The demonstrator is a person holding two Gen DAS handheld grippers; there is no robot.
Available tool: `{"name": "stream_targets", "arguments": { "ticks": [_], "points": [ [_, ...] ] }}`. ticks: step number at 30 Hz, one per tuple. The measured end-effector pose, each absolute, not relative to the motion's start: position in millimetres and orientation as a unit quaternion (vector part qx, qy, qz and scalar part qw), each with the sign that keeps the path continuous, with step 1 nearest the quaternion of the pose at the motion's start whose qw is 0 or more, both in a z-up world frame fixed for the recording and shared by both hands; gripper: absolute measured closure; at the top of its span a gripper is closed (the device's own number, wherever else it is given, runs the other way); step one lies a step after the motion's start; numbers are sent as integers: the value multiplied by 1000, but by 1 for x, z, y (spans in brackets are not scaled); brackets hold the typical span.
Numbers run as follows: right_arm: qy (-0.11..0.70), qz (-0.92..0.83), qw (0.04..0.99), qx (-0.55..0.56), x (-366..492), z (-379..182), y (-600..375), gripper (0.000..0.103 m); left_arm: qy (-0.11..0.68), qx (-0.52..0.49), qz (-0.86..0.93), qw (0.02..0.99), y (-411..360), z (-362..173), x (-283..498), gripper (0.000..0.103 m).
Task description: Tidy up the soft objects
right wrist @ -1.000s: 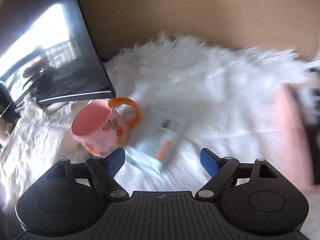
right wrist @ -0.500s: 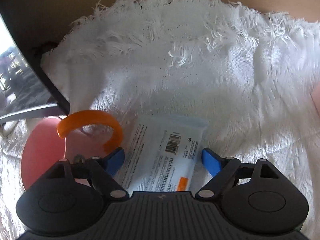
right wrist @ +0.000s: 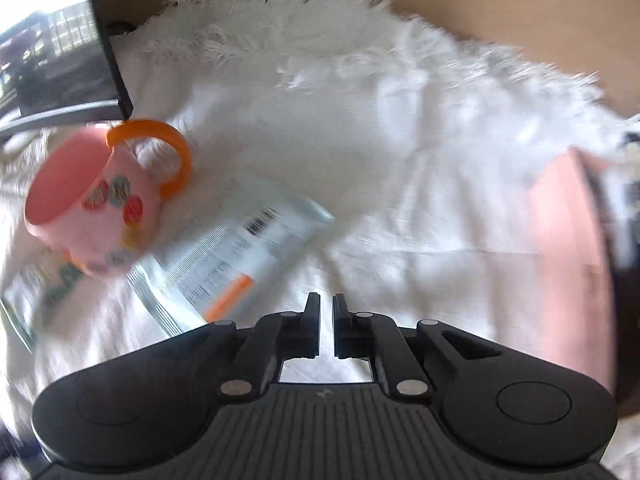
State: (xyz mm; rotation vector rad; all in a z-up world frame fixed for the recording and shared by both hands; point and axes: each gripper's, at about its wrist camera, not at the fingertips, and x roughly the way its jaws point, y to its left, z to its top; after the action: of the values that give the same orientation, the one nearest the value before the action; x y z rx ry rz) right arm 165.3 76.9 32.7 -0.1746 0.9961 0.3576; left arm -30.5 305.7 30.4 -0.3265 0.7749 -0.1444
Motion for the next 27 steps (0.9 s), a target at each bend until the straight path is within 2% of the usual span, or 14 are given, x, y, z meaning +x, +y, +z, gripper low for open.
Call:
{"name": "stream_targets", "arguments": {
  "ticks": [3, 4, 5, 7, 12, 14, 20, 22, 27],
  "points": [
    [446, 192, 870, -91, 136, 44, 50, 89, 369, -106, -67, 921, 293, 37, 2, 76],
    [440, 197, 872, -91, 127, 47, 43, 76, 367, -92, -63, 924, 289, 40, 14, 76],
    [433, 199, 874, -91, 118, 52, 36, 57, 364, -75, -62, 926, 285, 43, 30, 76],
    [414, 197, 884, -94, 98, 62, 18, 39, 360, -42, -60, 930, 274, 47, 58, 76],
    [380, 178, 899, -125, 50, 73, -19, 39, 374, 45, -50, 925, 242, 40, 125, 74],
    [374, 165, 903, -130, 39, 71, -32, 39, 384, 77, -43, 919, 232, 34, 142, 83],
    [388, 135, 905, -107, 19, 53, -66, 39, 398, 166, -28, 902, 206, 21, 167, 84],
    [398, 130, 903, -99, 16, 46, -72, 39, 400, 171, -22, 900, 204, 21, 175, 85],
    [399, 130, 903, -91, 14, 39, -78, 39, 423, 111, -34, 899, 214, 24, 190, 94]
  ]
}}
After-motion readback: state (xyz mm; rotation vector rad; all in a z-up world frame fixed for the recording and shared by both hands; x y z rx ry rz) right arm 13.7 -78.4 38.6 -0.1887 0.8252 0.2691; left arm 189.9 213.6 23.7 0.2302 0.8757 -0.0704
